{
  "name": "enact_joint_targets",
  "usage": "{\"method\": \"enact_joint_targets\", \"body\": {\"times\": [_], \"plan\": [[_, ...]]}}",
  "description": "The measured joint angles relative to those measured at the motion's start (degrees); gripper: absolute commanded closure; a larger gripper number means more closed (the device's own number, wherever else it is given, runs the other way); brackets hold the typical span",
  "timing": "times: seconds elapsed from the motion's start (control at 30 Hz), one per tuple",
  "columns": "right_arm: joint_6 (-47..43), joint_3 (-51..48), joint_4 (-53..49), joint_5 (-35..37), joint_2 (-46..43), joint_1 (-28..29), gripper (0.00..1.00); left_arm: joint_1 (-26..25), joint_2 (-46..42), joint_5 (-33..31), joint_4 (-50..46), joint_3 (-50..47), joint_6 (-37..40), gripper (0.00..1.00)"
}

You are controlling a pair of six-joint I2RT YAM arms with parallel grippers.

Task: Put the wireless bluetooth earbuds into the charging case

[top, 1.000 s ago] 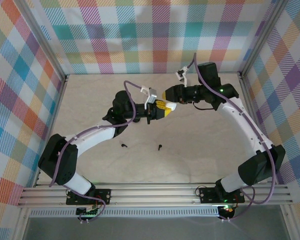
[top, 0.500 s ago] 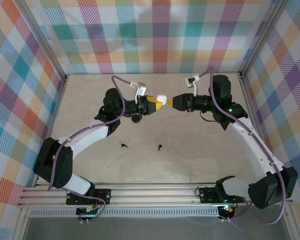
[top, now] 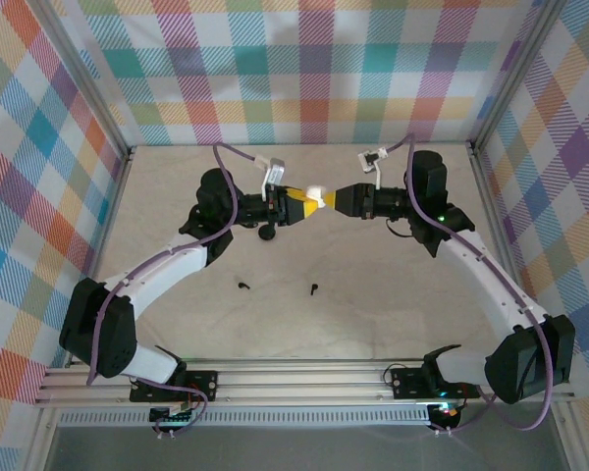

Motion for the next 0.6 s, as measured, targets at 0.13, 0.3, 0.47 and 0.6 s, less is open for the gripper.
{"method": "enact_joint_targets", "body": {"times": [0.13, 0.3, 0.47, 0.6], "plan": [[0.74, -0.04, 2.14, -1.81, 0.66, 0.15, 0.65, 0.0, 0.02, 0.63, -0.33, 1.4, -1.09, 1.0], [2.1, -0.37, 5.51, -4.37, 1.53, 0.09, 0.73, 0.02, 0.59, 1.11, -0.35, 1.84, -2.56, 1.0], [4.83, -1.73, 10.64, -6.6, 2.4, -0.5, 0.72, 0.31, 1.46, 2.23, -0.44, 2.84, -3.61, 1.0], [6.25, -2.29, 12.59, -7.37, 2.86, -0.74, 0.69, 0.39, 2.49, 3.17, -0.59, 3.82, -3.82, 1.0]]}}
